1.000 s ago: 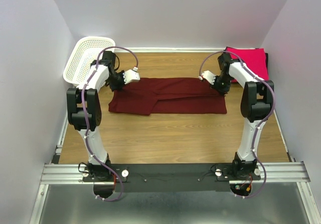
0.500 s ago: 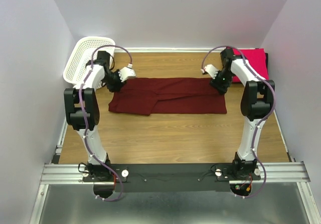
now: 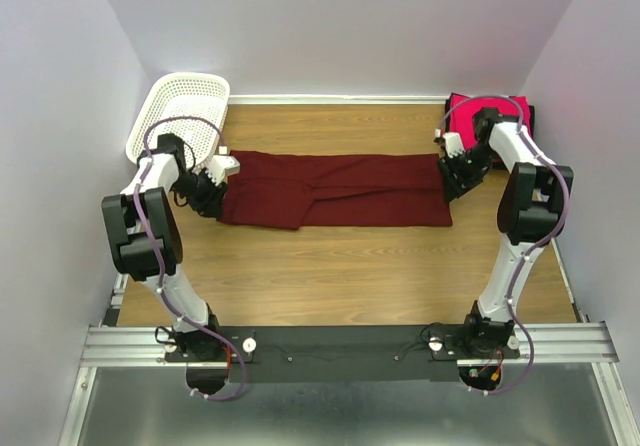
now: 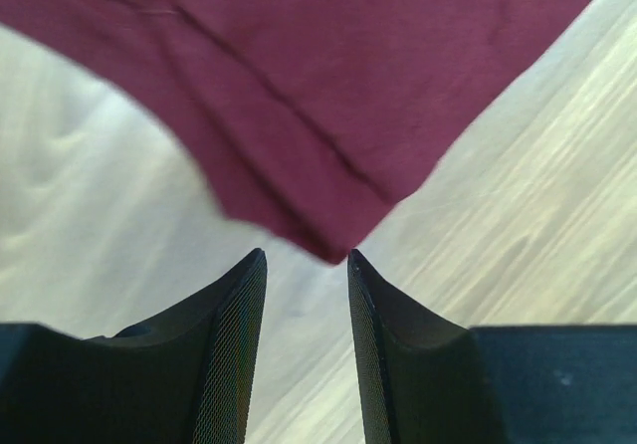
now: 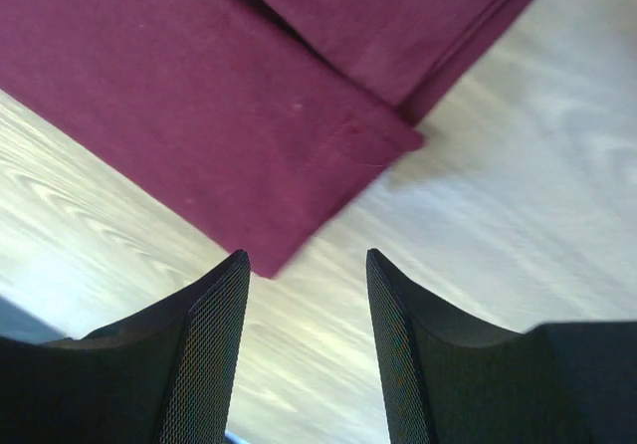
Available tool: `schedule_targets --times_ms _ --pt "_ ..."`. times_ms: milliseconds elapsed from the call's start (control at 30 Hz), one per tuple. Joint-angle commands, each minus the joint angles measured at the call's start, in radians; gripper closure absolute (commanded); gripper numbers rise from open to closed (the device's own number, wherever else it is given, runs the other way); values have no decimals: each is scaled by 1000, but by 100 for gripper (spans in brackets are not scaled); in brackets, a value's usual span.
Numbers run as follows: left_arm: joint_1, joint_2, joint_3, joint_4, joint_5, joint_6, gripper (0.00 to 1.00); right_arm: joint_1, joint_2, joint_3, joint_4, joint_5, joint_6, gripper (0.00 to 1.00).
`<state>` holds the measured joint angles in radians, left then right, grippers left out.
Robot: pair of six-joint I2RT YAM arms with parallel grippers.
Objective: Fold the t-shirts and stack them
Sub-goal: Fold the other side of the tshirt into a rectangle
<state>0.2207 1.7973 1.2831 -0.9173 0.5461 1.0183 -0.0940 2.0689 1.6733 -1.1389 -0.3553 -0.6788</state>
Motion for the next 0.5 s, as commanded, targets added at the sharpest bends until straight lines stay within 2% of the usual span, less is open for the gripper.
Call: schedule_targets --times_ms 0,267,333,400,467 --pt "0 25 -19 55 87 -92 54 -15 28 -24 -6 -65 148 42" --pt "2 114 -7 41 130 -115 55 -29 115 -29 19 -73 214 42" --pt "2 125 -17 52 118 -124 60 -29 125 -44 28 -67 220 43" --pt "0 134 -27 64 88 -135 71 -29 137 -55 34 -62 222 44" --pt "2 132 -44 64 59 -136 82 -29 152 -67 36 -56 222 52"
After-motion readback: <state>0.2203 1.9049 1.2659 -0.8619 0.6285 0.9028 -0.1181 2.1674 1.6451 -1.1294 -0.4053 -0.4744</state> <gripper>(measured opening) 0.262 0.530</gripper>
